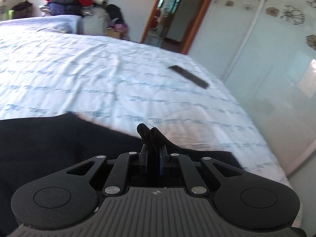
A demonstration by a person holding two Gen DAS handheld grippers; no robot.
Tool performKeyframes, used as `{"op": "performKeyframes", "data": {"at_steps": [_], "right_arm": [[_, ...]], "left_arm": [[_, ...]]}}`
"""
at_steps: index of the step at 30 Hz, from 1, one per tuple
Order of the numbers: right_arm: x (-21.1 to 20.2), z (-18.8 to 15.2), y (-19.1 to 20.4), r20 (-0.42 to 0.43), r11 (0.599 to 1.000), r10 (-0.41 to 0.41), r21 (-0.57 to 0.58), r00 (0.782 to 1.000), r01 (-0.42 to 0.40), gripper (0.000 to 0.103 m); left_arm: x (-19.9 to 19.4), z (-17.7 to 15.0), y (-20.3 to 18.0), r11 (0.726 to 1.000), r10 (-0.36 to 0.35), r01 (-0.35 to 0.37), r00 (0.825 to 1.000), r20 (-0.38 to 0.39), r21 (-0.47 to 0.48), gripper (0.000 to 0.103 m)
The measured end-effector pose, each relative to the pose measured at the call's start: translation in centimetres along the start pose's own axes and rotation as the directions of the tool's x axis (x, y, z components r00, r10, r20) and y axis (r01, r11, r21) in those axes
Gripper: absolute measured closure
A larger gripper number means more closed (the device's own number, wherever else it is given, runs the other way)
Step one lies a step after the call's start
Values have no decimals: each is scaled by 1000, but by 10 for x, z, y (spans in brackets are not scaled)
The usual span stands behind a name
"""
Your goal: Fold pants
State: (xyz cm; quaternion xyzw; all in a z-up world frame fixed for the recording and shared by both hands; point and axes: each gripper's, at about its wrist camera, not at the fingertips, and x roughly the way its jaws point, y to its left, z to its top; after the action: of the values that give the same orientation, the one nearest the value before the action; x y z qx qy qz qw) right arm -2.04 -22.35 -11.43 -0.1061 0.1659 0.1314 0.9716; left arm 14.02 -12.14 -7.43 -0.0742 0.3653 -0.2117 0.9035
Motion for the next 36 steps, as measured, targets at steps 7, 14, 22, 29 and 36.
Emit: {"op": "performKeyframes", "data": {"at_steps": [7,14,22,29,36], "right_arm": [[8,-8,-13,-75,996,78,39,994,-76,81],[-76,-33,-67,-43,982,-187,19,981,188,81],[-100,-82,-161,-185,901,-129,388,974,193,78],[-46,-115,-168,-101,639,135,769,986,-8,76],[-70,-97,-152,5,517,253,845,967,-139,92]], "left_arm": [[-9,4,26,963,271,-271,962,31,6,46],[-4,7,-22,983,98,-100,995,18,156,23],[60,-20,-122,876,41,-2,997,-71,482,19],[94,-34,-140,827,125,-92,992,-22,555,14],[102,-34,-136,849,119,-89,993,-25,520,9]]}}
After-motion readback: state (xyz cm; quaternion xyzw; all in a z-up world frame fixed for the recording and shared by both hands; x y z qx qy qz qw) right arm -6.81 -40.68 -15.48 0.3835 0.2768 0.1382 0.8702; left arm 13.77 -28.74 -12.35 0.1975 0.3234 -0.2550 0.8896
